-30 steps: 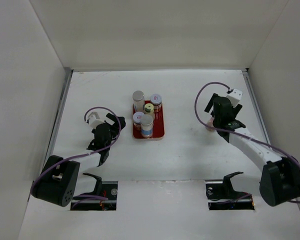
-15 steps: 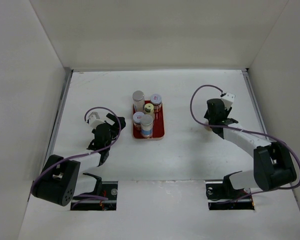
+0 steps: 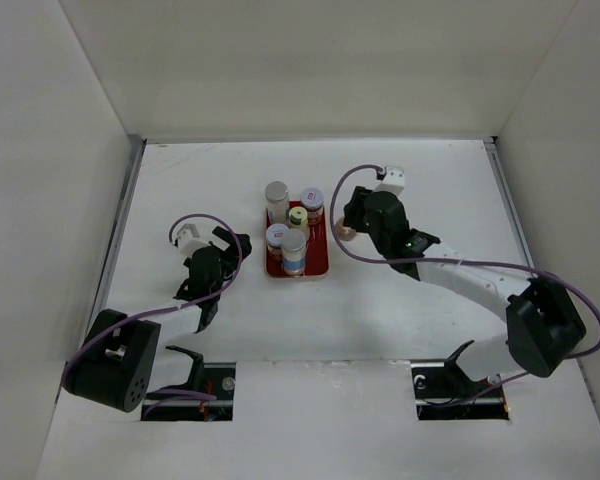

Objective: Organize the condiment bottles

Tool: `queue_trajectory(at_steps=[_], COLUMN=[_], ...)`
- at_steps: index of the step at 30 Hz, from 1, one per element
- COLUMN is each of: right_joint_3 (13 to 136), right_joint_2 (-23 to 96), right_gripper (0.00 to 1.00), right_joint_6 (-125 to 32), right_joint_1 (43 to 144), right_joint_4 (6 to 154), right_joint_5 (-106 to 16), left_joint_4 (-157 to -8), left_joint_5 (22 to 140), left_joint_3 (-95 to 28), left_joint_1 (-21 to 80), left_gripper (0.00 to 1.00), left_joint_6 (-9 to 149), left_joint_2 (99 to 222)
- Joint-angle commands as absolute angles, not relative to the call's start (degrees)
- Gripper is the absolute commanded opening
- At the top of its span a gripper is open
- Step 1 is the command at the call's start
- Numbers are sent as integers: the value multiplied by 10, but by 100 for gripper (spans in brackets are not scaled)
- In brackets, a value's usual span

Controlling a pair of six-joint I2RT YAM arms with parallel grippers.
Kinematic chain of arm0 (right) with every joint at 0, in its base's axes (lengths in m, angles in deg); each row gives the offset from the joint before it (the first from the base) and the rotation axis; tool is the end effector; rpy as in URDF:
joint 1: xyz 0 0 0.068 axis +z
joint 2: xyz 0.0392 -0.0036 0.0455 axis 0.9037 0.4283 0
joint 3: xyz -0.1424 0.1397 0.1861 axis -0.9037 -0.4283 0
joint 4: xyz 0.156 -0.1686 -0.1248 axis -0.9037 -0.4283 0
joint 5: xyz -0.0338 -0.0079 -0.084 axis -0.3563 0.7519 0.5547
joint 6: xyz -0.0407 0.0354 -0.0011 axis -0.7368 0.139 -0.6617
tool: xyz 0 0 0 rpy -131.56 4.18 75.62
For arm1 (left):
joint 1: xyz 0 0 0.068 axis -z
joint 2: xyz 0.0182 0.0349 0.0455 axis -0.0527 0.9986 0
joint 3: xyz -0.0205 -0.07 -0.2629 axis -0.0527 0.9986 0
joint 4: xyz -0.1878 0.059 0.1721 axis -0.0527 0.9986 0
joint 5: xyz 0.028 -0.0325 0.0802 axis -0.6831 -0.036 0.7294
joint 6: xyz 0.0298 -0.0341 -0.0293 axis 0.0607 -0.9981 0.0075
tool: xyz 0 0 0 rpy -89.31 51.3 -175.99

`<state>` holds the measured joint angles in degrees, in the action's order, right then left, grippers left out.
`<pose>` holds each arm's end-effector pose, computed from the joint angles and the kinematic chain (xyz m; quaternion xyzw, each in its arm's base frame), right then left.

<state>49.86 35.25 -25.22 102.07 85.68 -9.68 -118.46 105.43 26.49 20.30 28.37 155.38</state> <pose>0.2602 0.1782 0.2661 0.0646 0.8196 0.1205 0.5564 0.2060 -0.0539 0.1471 -0.3283 0.7473 -0.2345 0.5279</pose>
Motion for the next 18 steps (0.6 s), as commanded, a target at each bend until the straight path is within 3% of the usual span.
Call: queue_trajectory(at_steps=[1, 11, 18], right_joint_3=[545, 610, 609], right_joint_2=[394, 503, 525], right_gripper=[39, 39, 43], right_joint_6=[-224, -186, -186], right_joint_1=[1041, 1077, 1097], right_joint_4=[927, 930, 914], right_joint_5=[-153, -202, -159], left_joint_4=[-1216, -1216, -1216], left_joint_5=[1056, 1053, 1051], left_joint_3=[257, 260, 257], left_joint_1=[199, 198, 198], left_gripper=[100, 100, 100], left_joint_6=[279, 280, 280], left_joint_2=[1548, 1543, 1545])
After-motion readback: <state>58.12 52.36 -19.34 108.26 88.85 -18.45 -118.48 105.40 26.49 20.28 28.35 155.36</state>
